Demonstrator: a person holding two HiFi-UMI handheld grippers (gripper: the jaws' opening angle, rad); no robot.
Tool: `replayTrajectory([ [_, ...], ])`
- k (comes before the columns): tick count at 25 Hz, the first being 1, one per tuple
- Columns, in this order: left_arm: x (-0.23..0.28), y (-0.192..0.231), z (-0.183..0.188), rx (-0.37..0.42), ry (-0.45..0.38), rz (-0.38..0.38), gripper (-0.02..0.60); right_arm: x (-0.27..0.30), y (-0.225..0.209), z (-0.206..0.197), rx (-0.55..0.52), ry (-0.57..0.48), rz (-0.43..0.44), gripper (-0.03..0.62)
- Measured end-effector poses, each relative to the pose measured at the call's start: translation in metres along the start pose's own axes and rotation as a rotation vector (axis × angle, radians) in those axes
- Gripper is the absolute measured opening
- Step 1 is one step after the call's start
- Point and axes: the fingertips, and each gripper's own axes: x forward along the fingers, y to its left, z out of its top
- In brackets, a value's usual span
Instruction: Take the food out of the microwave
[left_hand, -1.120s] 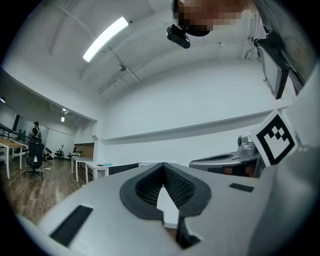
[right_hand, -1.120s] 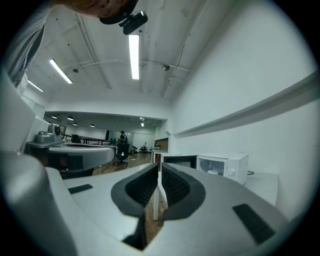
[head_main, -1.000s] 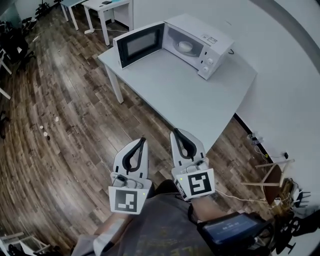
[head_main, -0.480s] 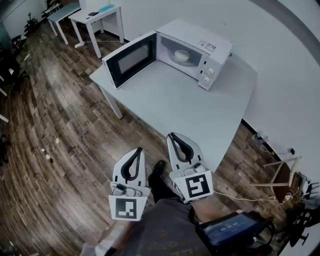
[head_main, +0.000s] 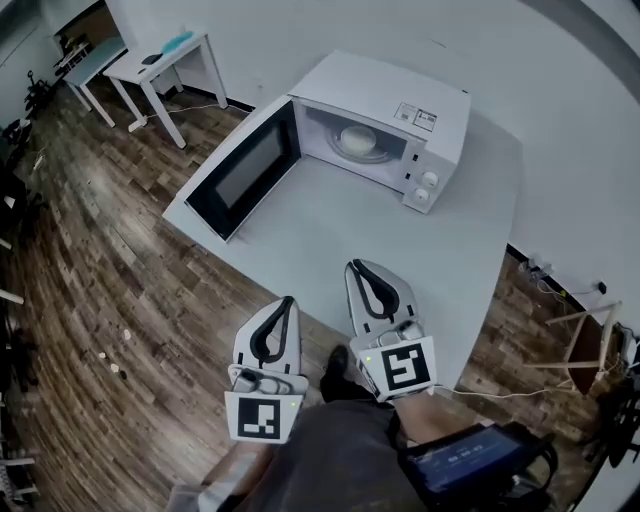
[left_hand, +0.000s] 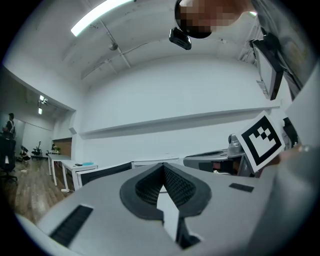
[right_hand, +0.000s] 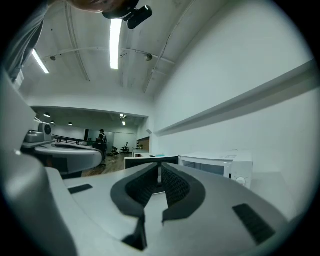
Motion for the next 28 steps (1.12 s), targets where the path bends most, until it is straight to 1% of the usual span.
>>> replayTrajectory([
  [5, 0.049, 0.010, 0.002, -0.020, -0.008, -0.059, 0.006, 0.028, -0.037, -0.002, -0.007, 0.025, -0.068, 0.026],
  [11, 0.090, 0.009, 0.011, -0.033, -0.037, -0.149, 0.006, 0.043, -0.064, 0.005, -0.019, 0.031, -0.144, 0.026],
  [14, 0.108, 0.013, 0.012, -0.040, -0.037, -0.192, 0.006, 0.052, -0.075, 0.004, -0.019, 0.041, -0.183, 0.026],
  [19, 0.154, 0.023, 0.007, -0.033, -0.030, -0.291, 0.006, 0.086, -0.102, 0.004, -0.022, 0.044, -0.265, 0.026],
  [23, 0.193, 0.039, 0.004, -0.045, -0.018, -0.345, 0.006, 0.116, -0.118, -0.001, -0.023, 0.069, -0.310, 0.026],
  [28, 0.234, 0.054, 0.000, -0.052, -0.014, -0.408, 0.006, 0.145, -0.135, -0.014, -0.002, 0.105, -0.365, 0.026],
])
